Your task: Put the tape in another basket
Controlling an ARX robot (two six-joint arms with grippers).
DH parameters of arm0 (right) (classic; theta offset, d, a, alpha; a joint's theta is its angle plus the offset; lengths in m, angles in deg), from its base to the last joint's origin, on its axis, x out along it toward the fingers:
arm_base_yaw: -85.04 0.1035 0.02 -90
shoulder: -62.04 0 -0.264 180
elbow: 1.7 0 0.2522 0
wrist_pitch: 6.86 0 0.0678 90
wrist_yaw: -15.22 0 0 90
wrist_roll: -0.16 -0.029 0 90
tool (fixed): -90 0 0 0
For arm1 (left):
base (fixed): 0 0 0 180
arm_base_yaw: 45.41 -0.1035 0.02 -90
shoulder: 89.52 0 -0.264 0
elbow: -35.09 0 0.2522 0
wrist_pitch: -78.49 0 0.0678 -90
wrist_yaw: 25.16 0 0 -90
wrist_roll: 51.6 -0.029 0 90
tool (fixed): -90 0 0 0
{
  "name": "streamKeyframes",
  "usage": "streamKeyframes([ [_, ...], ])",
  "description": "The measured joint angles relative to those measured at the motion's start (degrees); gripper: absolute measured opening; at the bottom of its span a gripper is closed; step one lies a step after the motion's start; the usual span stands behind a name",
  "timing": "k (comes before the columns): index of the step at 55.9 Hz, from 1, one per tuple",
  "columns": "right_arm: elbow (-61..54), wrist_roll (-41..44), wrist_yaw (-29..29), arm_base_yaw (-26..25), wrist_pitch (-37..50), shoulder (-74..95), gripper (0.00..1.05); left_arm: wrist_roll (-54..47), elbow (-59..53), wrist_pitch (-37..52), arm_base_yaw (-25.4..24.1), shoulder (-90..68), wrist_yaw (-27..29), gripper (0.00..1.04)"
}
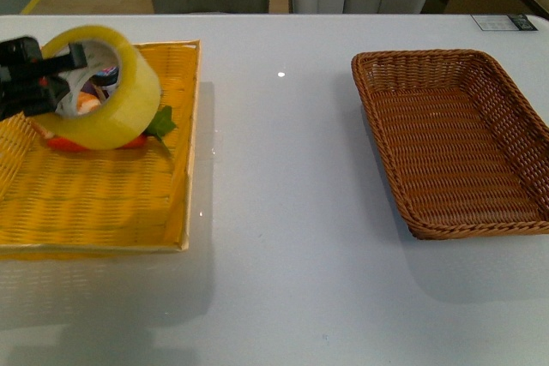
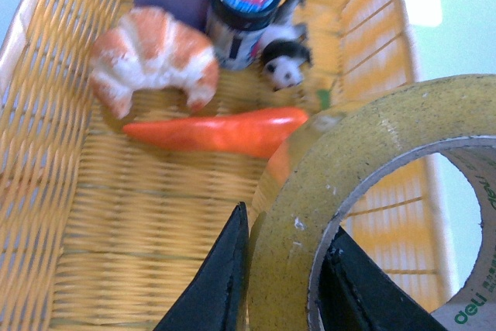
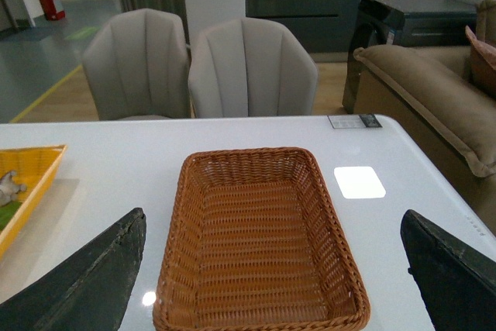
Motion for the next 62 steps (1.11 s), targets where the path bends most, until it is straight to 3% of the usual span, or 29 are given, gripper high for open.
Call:
streamKeyframes([
  [34, 0.00, 0.00, 0.02, 0.00, 0.00, 0.00, 0.96, 10.88, 16.46, -11.13, 24.24, 3.85, 0.02, 0.16],
  [52, 0.17, -0.42, 0.28, 0.02, -0.39, 0.28, 0.96, 11.63, 17.22, -12.33, 26.67, 3.85, 0.22, 0.16],
  [55, 3.41, -4.24, 1.16, 0.37, -8.92, 4.72, 0.96, 11.93, 17.29, -12.46, 26.67, 3.85, 0.20, 0.16],
  [58, 7.54, -8.59, -0.70, 0.48, -14.84, 12.92, 0.96, 12.17, 17.29, -12.59, 26.67, 3.85, 0.17, 0.16],
  [62, 10.60, -12.79, -6.51, 0.15, -12.24, 21.75, 0.96, 12.41, 17.55, -12.81, 26.93, 3.85, -0.02, 0.16],
])
